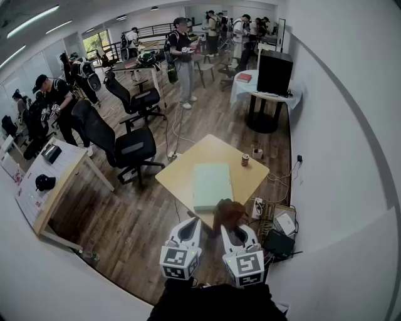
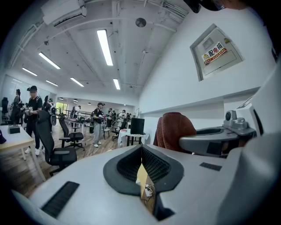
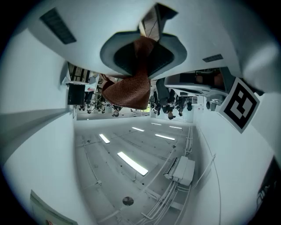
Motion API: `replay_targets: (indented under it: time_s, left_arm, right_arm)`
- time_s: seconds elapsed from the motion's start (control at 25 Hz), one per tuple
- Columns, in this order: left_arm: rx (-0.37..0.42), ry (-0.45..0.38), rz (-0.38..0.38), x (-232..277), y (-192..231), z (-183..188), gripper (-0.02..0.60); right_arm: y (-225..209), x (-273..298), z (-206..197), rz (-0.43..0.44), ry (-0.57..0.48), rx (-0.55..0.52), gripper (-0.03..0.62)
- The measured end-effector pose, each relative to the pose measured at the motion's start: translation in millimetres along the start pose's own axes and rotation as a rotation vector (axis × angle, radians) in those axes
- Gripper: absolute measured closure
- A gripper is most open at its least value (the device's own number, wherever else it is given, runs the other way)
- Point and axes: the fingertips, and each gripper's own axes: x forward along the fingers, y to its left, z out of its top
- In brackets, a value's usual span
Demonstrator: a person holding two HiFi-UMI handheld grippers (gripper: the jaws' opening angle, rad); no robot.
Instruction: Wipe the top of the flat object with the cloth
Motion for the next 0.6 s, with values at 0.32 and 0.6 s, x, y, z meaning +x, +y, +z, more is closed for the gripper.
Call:
replay_targets:
  time_s: [0.32, 0.6]
  left_arm:
    - [-0.005, 0.006, -0.028, -9, 23, -18, 0.548]
    - [-0.028, 0.039, -0.029, -23, 46, -40, 0.548]
  right_arm:
    - [18, 17, -3, -0.050, 0.035, -0.001, 0.528]
    - [31, 25, -21, -0.069, 0.073, 0.042, 0.526]
